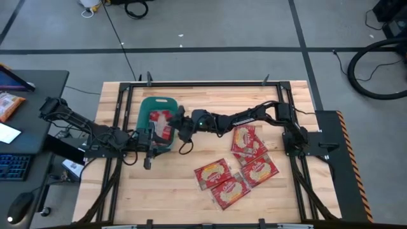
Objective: Sort popcorn bags into baskets
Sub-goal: Put the red popcorn bag into the green bin
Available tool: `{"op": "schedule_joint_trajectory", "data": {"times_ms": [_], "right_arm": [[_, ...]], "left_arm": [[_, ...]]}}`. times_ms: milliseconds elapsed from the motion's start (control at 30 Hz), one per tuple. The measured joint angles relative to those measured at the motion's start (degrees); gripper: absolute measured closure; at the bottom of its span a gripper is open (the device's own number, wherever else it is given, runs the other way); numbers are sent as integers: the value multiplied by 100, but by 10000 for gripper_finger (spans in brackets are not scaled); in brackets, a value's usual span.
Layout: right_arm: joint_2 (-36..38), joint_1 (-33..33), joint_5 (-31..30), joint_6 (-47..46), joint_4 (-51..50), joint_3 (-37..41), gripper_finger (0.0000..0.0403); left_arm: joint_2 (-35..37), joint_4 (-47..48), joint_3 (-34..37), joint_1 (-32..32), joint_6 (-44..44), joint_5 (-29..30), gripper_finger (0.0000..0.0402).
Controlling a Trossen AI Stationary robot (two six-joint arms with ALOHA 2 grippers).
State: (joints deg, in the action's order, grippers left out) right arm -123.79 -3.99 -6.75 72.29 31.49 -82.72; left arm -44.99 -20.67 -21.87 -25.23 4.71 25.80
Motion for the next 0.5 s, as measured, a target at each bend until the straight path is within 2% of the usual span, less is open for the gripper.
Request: {"op": "schedule_joint_trajectory", "data": {"times_ms": [133, 333, 500], "right_arm": [[22, 193, -1400, 203, 562, -2, 266], [100, 429, -1808, 211, 15, 0, 270], [103, 668, -2613, -66, -521, 1, 270]], "left_arm": [[0, 2, 0, 0, 0, -1, 260], [0, 50, 0, 0, 0, 0, 260], [0, 135, 0, 0, 3, -1, 260]]}}
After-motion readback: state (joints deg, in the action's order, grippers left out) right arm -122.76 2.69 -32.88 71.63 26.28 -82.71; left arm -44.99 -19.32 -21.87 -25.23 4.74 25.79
